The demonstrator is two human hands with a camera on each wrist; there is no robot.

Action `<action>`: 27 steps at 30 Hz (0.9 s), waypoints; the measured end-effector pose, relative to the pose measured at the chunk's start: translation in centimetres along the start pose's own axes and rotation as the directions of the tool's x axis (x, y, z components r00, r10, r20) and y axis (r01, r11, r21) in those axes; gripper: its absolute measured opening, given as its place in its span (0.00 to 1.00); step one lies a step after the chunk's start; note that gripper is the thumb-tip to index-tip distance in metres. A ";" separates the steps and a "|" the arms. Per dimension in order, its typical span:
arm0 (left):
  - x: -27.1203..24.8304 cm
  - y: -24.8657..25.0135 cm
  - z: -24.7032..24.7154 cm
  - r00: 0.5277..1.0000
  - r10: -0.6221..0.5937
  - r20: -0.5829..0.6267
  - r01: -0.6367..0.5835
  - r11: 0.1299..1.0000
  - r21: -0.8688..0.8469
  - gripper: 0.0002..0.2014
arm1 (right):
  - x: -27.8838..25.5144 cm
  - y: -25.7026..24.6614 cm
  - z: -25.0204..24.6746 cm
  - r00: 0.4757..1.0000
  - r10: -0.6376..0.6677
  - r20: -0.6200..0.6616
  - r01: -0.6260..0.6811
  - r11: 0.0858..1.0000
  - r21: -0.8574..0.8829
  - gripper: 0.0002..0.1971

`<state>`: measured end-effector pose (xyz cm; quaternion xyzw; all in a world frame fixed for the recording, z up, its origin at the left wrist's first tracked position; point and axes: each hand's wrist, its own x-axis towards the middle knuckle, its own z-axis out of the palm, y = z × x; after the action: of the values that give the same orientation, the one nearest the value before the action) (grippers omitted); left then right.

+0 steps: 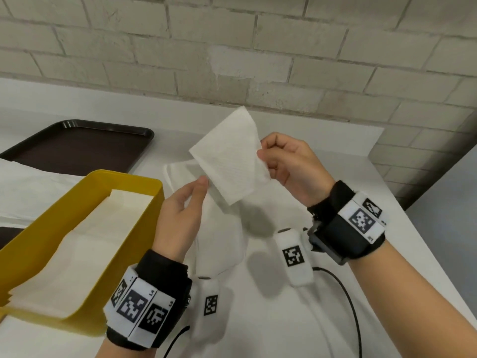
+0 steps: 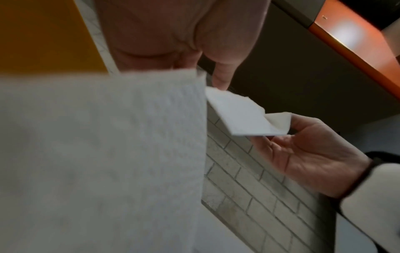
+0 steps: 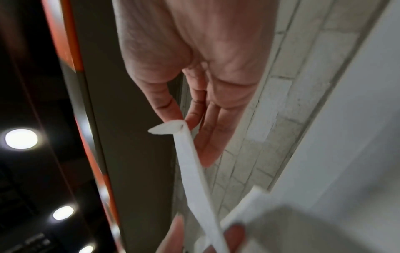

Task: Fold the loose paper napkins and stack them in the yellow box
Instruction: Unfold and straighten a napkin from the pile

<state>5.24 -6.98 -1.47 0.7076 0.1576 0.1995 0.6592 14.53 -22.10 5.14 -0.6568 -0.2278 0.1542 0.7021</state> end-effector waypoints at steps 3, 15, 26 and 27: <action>-0.2 1.1 0.7 0.998 0.007 0.061 0.004 0.986 -0.165 0.29 | -1.6 -0.2 0.2 0.999 0.050 0.010 -0.051 0.992 0.119 0.13; -0.7 1.3 1.1 0.980 0.162 0.115 -0.147 0.981 -0.129 0.12 | -2.9 1.2 0.6 0.951 -0.273 -0.148 0.195 0.896 -0.400 0.15; -0.3 1.4 0.5 0.989 0.120 0.086 -0.112 0.989 -0.097 0.16 | -2.3 2.3 1.2 0.819 -0.570 -0.061 0.384 0.625 -0.680 0.10; -0.4 1.4 0.5 0.990 0.113 0.090 -0.104 0.990 -0.099 0.16 | -2.2 2.3 1.3 0.792 -0.609 -0.055 0.407 0.592 -0.695 0.09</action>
<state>5.11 -7.68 -0.10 0.6919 0.0777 0.2083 0.6869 12.15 -21.94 2.63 -0.7788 -0.3418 -0.2411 0.4675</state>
